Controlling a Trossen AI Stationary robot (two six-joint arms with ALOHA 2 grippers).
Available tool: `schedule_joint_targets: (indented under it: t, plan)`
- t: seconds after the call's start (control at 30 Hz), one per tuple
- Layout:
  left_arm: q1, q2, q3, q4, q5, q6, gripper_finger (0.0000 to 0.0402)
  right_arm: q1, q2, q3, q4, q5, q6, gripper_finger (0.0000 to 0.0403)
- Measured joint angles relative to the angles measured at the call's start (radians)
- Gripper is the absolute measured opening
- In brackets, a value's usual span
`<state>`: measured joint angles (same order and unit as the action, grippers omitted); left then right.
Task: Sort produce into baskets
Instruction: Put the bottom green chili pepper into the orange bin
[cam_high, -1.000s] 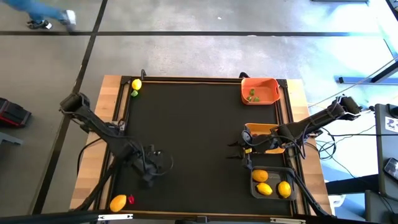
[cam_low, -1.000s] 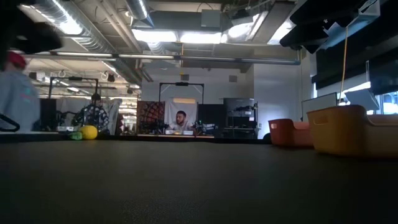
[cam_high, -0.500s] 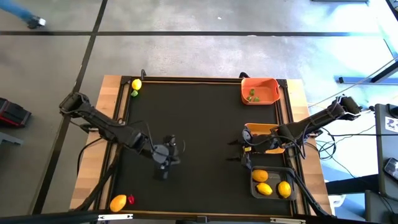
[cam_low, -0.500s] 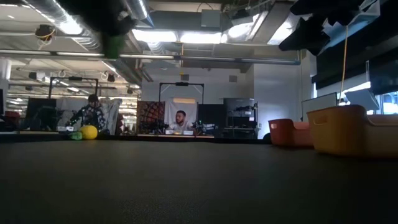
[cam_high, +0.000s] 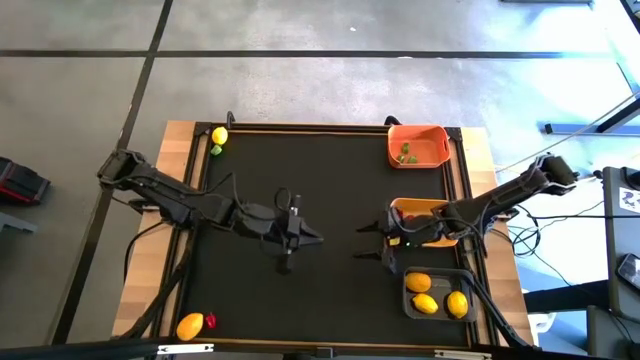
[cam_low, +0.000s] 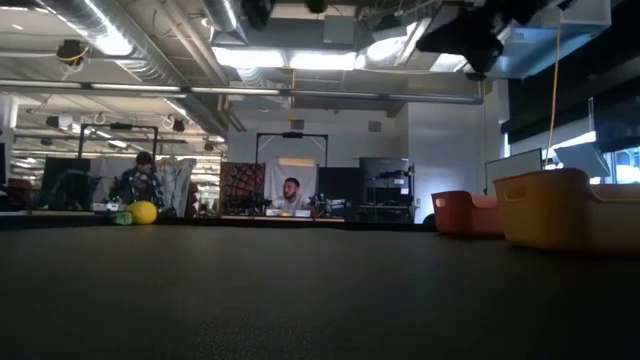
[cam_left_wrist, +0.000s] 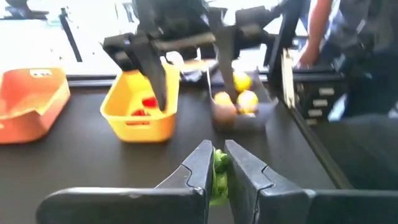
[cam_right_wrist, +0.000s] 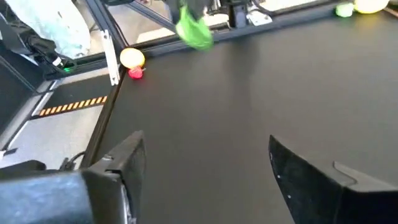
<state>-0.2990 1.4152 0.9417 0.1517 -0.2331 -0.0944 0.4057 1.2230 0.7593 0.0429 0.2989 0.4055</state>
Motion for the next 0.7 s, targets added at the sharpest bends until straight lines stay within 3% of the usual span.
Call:
schedule_joint_targets:
  t: [0.43,0.7]
  plan:
    - [0.035,0.165,0.000,0.420,0.000,-0.011,0.0033,0.000,0.148,0.000,0.331,0.155,-0.195,0.0212]
    - [0.035,0.190,0.003,0.444,0.000,-0.011,0.0033,0.000,0.164,0.000,0.442,0.131,-0.306,0.0131]
